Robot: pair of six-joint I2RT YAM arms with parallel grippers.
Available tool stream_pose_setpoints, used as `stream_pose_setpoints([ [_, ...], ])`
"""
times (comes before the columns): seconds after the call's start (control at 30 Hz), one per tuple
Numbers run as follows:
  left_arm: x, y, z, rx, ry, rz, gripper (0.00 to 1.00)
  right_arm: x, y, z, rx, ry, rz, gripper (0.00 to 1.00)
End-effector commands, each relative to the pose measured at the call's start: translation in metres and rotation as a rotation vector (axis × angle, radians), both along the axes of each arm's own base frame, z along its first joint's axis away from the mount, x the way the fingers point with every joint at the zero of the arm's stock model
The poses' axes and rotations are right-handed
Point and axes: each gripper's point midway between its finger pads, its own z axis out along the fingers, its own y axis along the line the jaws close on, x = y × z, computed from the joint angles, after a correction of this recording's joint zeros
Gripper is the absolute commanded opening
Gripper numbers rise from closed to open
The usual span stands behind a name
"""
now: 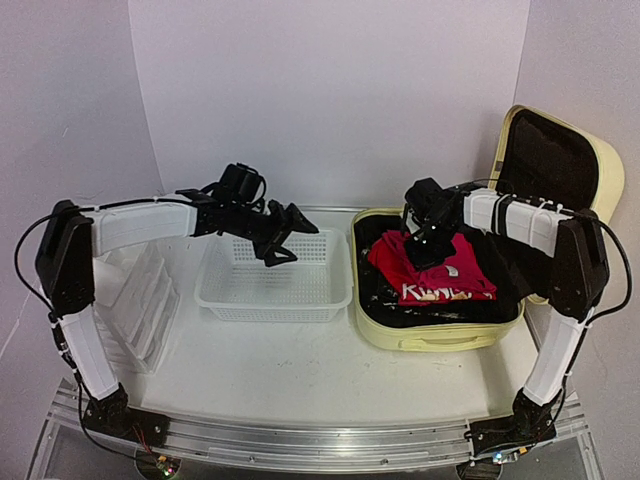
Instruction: Open, take out, and arrange the luggage
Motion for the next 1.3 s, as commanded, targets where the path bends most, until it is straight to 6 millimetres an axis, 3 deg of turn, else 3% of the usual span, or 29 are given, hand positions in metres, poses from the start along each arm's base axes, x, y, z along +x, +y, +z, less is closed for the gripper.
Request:
stream_pose_setpoints([
  [0.0,0.017,-0.064,0.061,-0.187,-0.026,-0.034,0.82,0.004,0.007,0.020,0.152,-0.046,0.012,0.00],
  [0.2,0.024,-0.130,0.045,-0.237,0.089,-0.052,0.83,0.002,0.011,0.031,0.219,-0.071,0.039,0.00],
  [0.4,0.037,-0.178,0.024,-0.261,0.119,-0.037,0.84,0.001,0.012,0.037,0.238,-0.093,0.058,0.00],
  [0.53,0.035,-0.206,0.015,-0.294,0.153,-0.059,0.83,-0.002,0.010,0.039,0.251,-0.102,0.065,0.00],
  [0.67,0.031,-0.221,-0.003,-0.288,0.191,-0.036,0.83,-0.004,0.010,0.044,0.264,-0.118,0.077,0.00],
  [0.83,0.040,-0.231,-0.028,-0.287,0.235,0.009,0.84,-0.008,0.014,0.044,0.284,-0.107,0.097,0.00],
  [1.0,0.043,-0.240,-0.037,-0.293,0.230,0.037,0.84,-0.010,0.011,0.045,0.280,-0.114,0.099,0.00],
  [1.27,0.043,-0.250,-0.063,-0.256,0.198,0.088,0.69,-0.012,0.012,0.050,0.293,-0.124,0.100,0.00],
])
